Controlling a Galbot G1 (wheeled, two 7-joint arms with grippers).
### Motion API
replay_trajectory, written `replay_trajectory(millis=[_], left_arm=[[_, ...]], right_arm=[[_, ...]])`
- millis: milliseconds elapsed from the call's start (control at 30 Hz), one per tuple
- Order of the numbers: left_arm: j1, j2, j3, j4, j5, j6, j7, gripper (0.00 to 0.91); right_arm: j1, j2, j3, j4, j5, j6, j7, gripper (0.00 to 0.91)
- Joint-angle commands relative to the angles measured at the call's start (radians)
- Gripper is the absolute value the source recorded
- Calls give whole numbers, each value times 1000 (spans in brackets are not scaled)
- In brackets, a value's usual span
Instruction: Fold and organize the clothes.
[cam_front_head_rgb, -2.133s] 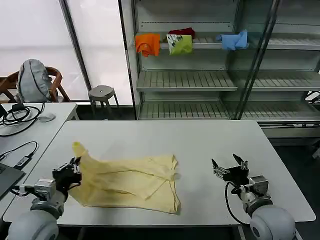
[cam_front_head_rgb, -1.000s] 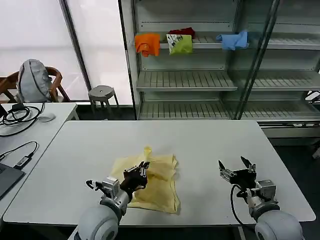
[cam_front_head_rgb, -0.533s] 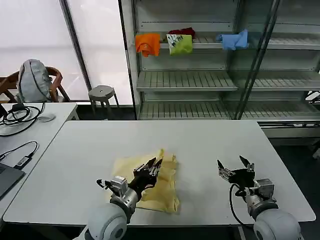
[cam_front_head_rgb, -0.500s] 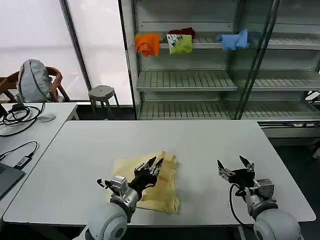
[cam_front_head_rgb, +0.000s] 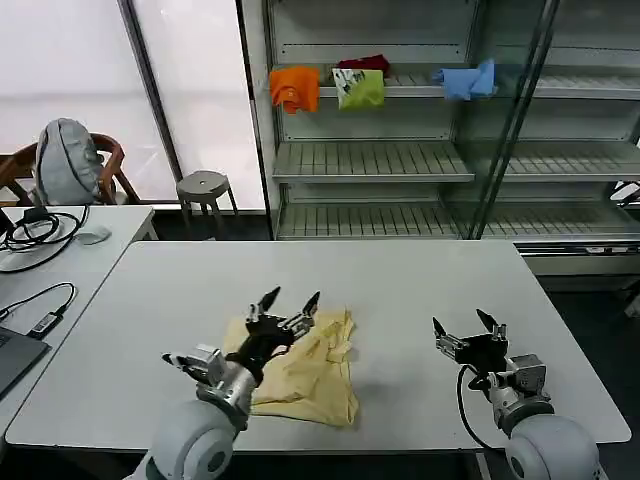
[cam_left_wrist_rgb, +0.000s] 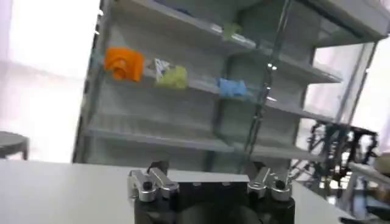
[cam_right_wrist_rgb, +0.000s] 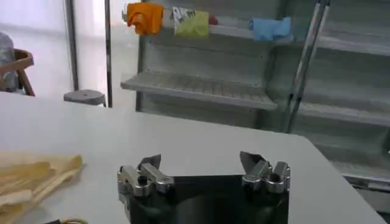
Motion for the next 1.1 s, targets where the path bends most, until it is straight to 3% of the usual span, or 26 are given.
replay_trajectory(millis=[33,267,967,1000,1033,1100], left_arm=[[202,72,-177,-16,76,103,-178,907],[241,21,-141,87,166,121,-245,907],[195,36,-81,142,196,177,-225,907],[197,38,-80,138,195,178,-223,262],[201,39,-79,134,191,178,-219,60],[207,41,-78,125,178,178,-209,20]], right_arm=[[22,-4,-5,-11,0,14,-6,907],[13,-3,-9,5,-4,13,-4,907],[-19,-2,0,42,-15,5,2,907],[-18,-1,-1,42,-16,5,2,907],[-18,0,-2,42,-16,4,3,907],[-16,1,-3,42,-16,4,3,907]])
